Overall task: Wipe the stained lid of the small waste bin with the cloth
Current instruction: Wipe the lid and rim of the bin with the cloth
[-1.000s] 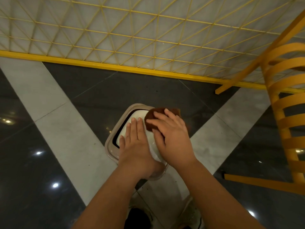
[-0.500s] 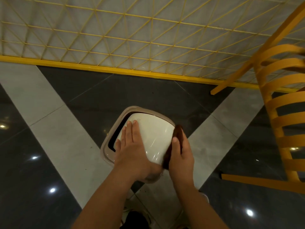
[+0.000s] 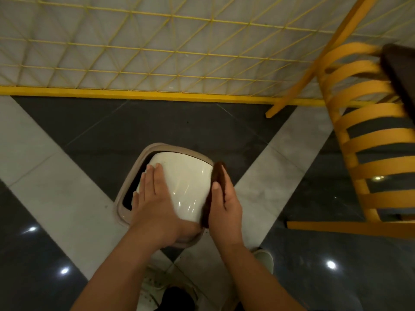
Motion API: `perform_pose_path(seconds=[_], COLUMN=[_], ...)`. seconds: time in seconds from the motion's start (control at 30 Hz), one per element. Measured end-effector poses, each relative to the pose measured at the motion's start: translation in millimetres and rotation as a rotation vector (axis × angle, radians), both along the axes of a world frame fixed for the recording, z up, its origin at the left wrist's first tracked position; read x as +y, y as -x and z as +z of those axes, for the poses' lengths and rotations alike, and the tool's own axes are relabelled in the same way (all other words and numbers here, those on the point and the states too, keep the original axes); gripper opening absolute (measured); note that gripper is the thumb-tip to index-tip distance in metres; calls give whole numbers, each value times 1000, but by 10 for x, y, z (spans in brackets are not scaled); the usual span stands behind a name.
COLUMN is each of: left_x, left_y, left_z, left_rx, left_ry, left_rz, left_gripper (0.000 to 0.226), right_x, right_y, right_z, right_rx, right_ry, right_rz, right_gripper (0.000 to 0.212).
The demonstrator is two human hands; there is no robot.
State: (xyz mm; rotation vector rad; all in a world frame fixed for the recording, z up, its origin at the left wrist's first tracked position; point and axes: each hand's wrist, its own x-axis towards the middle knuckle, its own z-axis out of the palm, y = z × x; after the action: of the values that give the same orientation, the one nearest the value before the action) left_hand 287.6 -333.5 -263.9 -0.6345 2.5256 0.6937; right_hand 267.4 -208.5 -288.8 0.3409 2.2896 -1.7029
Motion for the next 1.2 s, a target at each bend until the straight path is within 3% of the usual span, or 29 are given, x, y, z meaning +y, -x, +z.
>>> perform_pose_path(seconds=[0.27,0.4,0.53,0.83,1.1,1.2], left_x=[-7,-18,-6,-8,7,18], left_y=[3,3,21,24,24,31], left_z=[-13,-22,-13,-31,-2,11], left_rx=[33,20,15,27,-2,-16], left_ry=[-1,-13,-12,11,-3,2], left_rz=[0,-3,10,5,1,3], left_gripper=[152,156,155,154,155,154], right_x=[19,33,40,155,20,-19], right_y=[-438,-63,342,-180,498,236], right_z=[138,140,47,81,20,10], right_rx=[-183,-89,-247,-300,-255,-184], right_ry=[38,-57,22,18,67,61], right_rz=[-87,-78,-112,-27,-108,-89], right_gripper=[43,41,40,37,40,44])
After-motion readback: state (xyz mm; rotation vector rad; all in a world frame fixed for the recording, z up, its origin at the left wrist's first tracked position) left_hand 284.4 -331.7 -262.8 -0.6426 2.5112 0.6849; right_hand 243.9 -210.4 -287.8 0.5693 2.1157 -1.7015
